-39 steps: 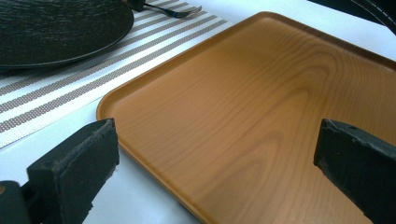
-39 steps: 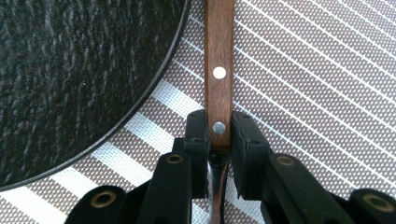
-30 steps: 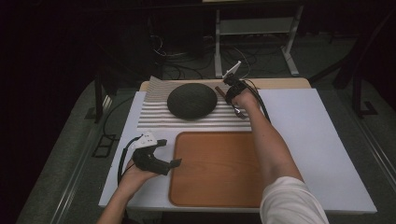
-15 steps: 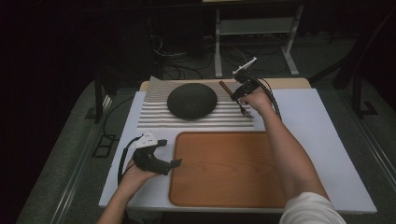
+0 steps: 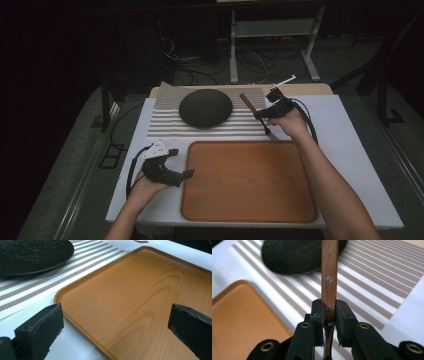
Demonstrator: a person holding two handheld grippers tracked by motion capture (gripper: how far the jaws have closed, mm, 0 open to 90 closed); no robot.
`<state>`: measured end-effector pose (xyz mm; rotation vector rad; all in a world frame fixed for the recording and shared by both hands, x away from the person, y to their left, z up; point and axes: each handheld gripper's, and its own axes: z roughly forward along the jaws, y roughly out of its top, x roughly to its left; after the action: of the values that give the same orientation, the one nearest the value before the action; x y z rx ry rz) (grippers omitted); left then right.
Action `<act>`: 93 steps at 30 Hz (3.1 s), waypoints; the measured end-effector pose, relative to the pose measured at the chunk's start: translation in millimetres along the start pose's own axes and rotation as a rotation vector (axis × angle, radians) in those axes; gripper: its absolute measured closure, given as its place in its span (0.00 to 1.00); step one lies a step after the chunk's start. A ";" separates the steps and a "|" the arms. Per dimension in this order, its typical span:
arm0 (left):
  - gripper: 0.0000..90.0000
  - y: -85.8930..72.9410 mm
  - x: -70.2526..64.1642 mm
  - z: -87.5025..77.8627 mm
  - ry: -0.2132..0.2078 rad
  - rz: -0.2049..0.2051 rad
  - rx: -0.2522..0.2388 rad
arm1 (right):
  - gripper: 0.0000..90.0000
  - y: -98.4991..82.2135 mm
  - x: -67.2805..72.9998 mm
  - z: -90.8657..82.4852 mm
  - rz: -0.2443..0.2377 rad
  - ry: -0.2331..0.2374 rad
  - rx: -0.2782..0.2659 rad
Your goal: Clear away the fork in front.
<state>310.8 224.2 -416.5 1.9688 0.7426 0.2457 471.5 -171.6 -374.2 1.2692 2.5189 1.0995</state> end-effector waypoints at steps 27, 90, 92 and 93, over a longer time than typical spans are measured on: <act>0.00 4.0 -6.7 9.1 0.032 -0.015 -0.009 | 0.85 -76.6 48.2 -51.4 -0.109 0.121 -0.153; 0.65 86.5 -57.0 93.9 -0.239 -0.047 -0.125 | 0.85 -99.7 110.3 -36.0 -0.210 0.234 -0.257; 0.66 86.3 -57.6 94.3 -0.238 -0.048 -0.126 | 0.86 -98.9 111.6 -35.8 -0.211 0.231 -0.259; 0.68 86.3 -57.6 94.3 -0.238 -0.048 -0.126 | 0.86 -98.9 111.6 -35.8 -0.211 0.231 -0.259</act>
<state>343.0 92.2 -382.0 1.8194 0.6041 0.0267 320.8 -147.4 -389.1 0.8333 2.4860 1.5326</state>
